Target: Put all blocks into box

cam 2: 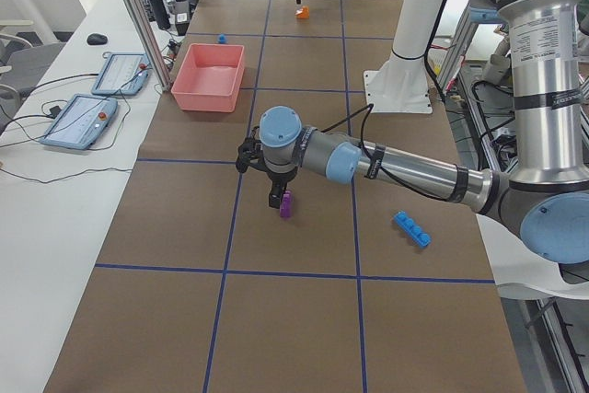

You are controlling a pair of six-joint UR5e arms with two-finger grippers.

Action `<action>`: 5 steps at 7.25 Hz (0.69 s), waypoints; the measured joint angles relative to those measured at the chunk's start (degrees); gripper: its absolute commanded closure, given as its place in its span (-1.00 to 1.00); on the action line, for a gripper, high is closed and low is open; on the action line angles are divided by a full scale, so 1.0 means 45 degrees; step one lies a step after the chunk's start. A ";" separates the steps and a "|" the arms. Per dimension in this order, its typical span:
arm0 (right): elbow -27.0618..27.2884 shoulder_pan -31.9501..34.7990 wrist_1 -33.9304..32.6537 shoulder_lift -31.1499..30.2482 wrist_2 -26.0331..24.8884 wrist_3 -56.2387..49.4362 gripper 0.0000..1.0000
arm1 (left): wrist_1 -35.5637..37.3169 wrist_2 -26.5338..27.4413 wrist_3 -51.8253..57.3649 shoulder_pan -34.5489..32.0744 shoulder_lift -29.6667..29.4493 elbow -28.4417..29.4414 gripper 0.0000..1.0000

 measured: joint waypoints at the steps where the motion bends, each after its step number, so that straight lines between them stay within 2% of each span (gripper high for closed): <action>1: -0.0182 -0.0256 0.0048 0.0090 -0.0078 0.0158 -1.00 | 0.0002 0.0074 -0.0013 0.0025 -0.0010 0.0001 -1.00; 3: -0.0419 -0.0508 0.0068 0.0124 -0.0148 0.0217 -0.92 | 0.0007 0.0116 -0.0021 0.0033 -0.0029 0.0002 -1.00; 4: -0.0508 -0.0552 0.0062 0.0126 -0.0188 0.0192 0.13 | 0.0016 0.0121 -0.0022 0.0029 -0.0030 0.0000 -1.00; 5: -0.0586 -0.0578 0.0053 0.0115 -0.0254 0.0141 0.98 | 0.0020 0.0122 -0.0048 0.0025 -0.0029 -0.0008 -1.00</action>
